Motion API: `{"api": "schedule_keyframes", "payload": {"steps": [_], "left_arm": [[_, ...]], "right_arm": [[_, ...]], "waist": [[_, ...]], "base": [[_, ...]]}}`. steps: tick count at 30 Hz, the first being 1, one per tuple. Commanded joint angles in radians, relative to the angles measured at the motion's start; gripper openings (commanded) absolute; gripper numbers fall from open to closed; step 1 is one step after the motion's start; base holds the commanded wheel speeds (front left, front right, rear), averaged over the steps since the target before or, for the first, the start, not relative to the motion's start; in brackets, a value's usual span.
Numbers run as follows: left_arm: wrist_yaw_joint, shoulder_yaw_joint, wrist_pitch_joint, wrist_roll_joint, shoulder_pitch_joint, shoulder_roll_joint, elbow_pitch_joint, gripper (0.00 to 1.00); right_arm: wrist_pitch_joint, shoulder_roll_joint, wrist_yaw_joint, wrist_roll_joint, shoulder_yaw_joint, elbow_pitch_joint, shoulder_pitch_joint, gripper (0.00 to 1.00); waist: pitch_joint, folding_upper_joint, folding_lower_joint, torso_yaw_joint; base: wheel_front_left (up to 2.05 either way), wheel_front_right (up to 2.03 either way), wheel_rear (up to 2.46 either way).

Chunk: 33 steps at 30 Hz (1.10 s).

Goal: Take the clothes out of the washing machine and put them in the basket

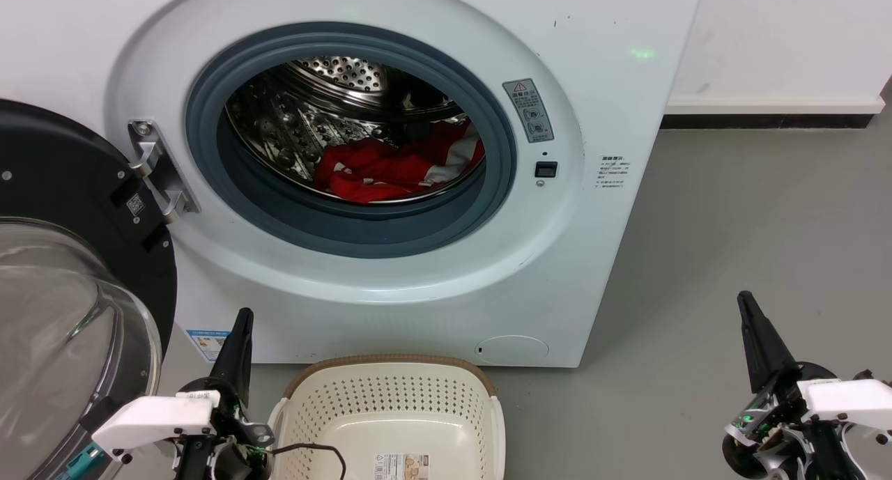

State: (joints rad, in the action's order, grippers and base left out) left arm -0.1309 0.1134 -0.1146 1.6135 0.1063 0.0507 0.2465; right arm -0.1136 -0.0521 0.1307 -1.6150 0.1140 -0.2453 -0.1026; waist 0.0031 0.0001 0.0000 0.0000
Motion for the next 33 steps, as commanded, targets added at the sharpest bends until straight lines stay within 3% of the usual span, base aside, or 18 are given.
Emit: {"api": "schedule_keyframes", "payload": {"steps": [1,6,7,20,25,33], "left_arm": [[-0.002,0.002,0.000,-0.001,0.006,-0.001,-0.001,0.00],[-0.002,0.002,0.000,-0.001,0.006,-0.001,-0.001,0.00],[0.000,0.000,0.000,0.000,0.000,0.000,0.000,1.00],[0.000,-0.063,0.062,-0.072,0.025,0.000,-0.015,1.00],[0.000,-0.070,0.080,-0.145,0.031,0.000,-0.036,1.00],[0.003,-0.080,0.115,-0.333,0.045,0.000,-0.081,1.00]], "right_arm": [[0.000,0.003,0.000,0.005,0.000,-0.001,-0.013,0.00],[0.000,0.003,0.000,0.005,-0.001,-0.001,-0.013,0.00],[0.000,0.000,0.000,0.000,0.000,0.000,0.000,1.00],[0.062,0.000,0.000,0.068,-0.013,0.038,0.026,1.00],[0.080,0.000,0.000,0.152,-0.012,0.061,0.029,1.00],[0.114,0.000,0.000,0.378,-0.019,0.122,0.036,1.00]], "waist": [[0.000,-0.0001,0.0000,0.000],[0.000,-0.0001,0.0000,0.000],[0.000,-0.0001,0.0000,0.000],[0.001,-0.0001,0.0000,-0.003],[0.002,-0.0001,0.0000,-0.003],[0.004,-0.0001,0.0000,-0.005]], "base": [[0.00,0.00,0.00],[0.00,0.00,0.00],[0.00,0.00,0.00],[0.00,0.00,0.00],[0.00,0.00,0.00],[0.00,0.00,0.00]]}}
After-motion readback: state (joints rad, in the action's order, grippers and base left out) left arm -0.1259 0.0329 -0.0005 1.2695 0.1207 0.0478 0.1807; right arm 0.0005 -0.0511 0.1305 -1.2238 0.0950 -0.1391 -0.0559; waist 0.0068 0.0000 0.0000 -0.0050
